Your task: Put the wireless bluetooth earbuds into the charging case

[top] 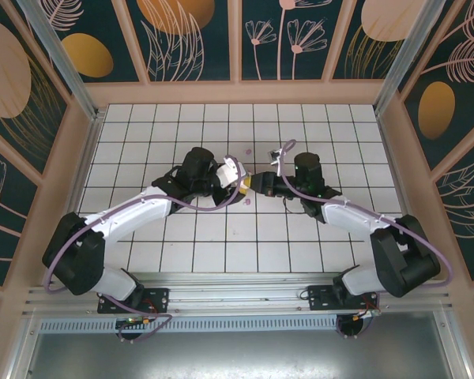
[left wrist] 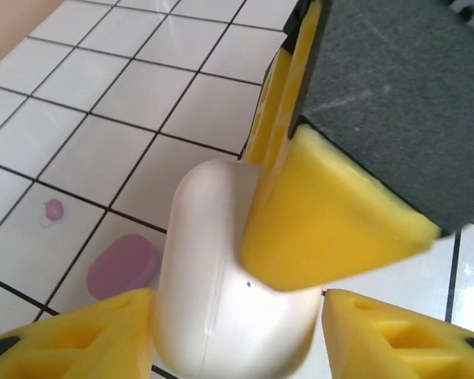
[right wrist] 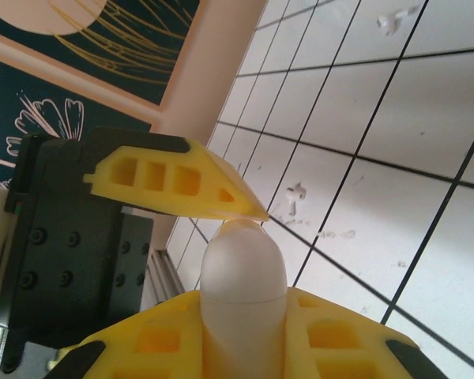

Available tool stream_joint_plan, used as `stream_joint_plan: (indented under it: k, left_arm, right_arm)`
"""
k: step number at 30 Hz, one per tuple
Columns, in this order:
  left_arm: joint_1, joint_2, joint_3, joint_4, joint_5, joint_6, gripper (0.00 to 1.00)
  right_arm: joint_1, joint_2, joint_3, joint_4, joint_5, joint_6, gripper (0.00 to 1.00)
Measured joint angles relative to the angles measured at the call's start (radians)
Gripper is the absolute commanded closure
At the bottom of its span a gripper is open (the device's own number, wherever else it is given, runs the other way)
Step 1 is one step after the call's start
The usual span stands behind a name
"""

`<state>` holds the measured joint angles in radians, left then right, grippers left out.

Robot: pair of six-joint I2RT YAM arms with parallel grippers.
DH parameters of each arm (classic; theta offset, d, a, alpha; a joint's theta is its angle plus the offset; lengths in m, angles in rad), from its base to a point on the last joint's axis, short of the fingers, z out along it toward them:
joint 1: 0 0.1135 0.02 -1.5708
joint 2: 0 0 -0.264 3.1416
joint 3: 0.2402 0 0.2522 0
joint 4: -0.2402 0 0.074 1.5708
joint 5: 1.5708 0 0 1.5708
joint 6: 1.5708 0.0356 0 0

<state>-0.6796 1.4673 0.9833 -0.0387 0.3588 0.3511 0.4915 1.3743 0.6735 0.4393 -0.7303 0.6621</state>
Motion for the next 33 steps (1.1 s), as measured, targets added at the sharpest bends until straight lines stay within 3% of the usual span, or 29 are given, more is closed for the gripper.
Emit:
stream_joint_plan:
  k: [3,7,10,13,18,21,23,25,33]
  left_arm:
    - [0.0,-0.032,0.0,0.014,-0.018,-0.048,0.2]
    - [0.006,-0.085,0.0,0.04,-0.064,-0.14,0.13]
    - [0.04,-0.126,0.0,0.05,-0.051,-0.23,0.15]
    - [0.124,-0.15,0.0,0.088,0.051,-0.368,0.17]
    - [0.19,-0.156,-0.074,0.319,0.239,-0.643,0.4]
    - [0.184,-0.132,-0.14,0.503,0.343,-0.831,0.46]
    - [0.183,-0.106,-0.166,0.607,0.386,-0.937,0.32]
    - [0.183,-0.084,-0.183,0.686,0.416,-1.021,0.28]
    - [0.134,-0.03,-0.185,0.833,0.472,-1.135,0.35]
  right_arm:
    - [-0.007,-0.036,-0.035,0.043,0.03,0.001,0.94]
    - [-0.037,-0.079,-0.09,0.112,0.064,0.018,0.95]
    - [-0.066,-0.108,-0.128,0.169,0.083,0.034,0.95]
    - [-0.084,-0.125,-0.148,0.225,0.087,0.048,0.95]
    - [-0.086,-0.138,-0.171,0.352,0.085,0.068,0.96]
    - [-0.086,-0.139,-0.19,0.44,0.079,0.098,0.96]
    - [-0.086,-0.138,-0.196,0.49,0.074,0.116,0.96]
    - [-0.086,-0.138,-0.197,0.533,0.067,0.134,0.96]
    - [-0.072,-0.134,-0.197,0.604,0.048,0.169,0.95]
